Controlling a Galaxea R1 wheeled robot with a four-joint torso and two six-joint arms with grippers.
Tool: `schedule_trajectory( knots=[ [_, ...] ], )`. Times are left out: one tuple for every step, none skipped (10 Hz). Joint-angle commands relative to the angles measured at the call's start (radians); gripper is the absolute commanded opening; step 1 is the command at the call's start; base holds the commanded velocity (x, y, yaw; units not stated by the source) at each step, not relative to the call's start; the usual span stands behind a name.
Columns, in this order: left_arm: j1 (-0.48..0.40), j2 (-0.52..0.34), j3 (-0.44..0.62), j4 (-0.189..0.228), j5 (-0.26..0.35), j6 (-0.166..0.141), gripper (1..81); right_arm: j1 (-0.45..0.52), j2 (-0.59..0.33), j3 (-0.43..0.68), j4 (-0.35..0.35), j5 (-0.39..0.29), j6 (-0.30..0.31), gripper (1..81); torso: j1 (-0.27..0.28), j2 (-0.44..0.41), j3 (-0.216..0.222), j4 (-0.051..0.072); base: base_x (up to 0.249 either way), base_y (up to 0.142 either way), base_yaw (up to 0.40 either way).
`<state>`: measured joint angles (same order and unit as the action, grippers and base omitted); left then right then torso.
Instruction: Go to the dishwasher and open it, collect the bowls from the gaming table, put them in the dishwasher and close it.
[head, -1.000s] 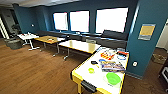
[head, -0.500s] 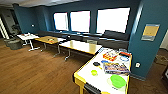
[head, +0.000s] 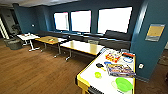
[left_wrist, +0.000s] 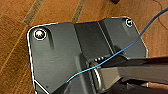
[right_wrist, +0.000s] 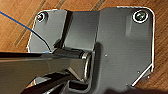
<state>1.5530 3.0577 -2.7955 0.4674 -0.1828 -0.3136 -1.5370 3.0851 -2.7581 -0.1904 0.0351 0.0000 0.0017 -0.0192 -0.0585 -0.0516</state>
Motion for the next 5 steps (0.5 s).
schedule_trajectory(
  knots=[
    [-0.035,0.0,0.001,0.01,0.039,0.005,81.1,0.045,0.006,0.002,-0.003,-0.047,-0.003,81.1,0.0,0.0,0.0,0.0,0.104,0.092,0.0],
    [-0.034,0.0,0.001,0.01,0.039,0.005,81.1,0.047,0.005,0.002,-0.003,-0.047,-0.003,81.1,0.0,0.0,0.0,0.0,0.103,0.092,0.0],
    [-0.034,0.0,0.001,0.01,0.039,0.005,81.1,0.045,0.005,0.002,-0.003,-0.047,-0.003,81.1,0.0,0.0,0.0,0.0,0.103,0.091,0.0],
    [-0.035,0.0,0.001,0.01,0.039,0.005,81.1,0.045,0.005,0.003,-0.003,-0.047,-0.003,81.1,0.0,0.0,0.0,0.0,0.103,0.091,0.0],
    [-0.035,0.0,0.001,0.01,0.039,0.005,81.1,0.047,0.005,0.003,-0.003,-0.047,-0.003,81.1,0.0,0.0,0.0,0.0,0.103,0.09,0.0]
  ],
)
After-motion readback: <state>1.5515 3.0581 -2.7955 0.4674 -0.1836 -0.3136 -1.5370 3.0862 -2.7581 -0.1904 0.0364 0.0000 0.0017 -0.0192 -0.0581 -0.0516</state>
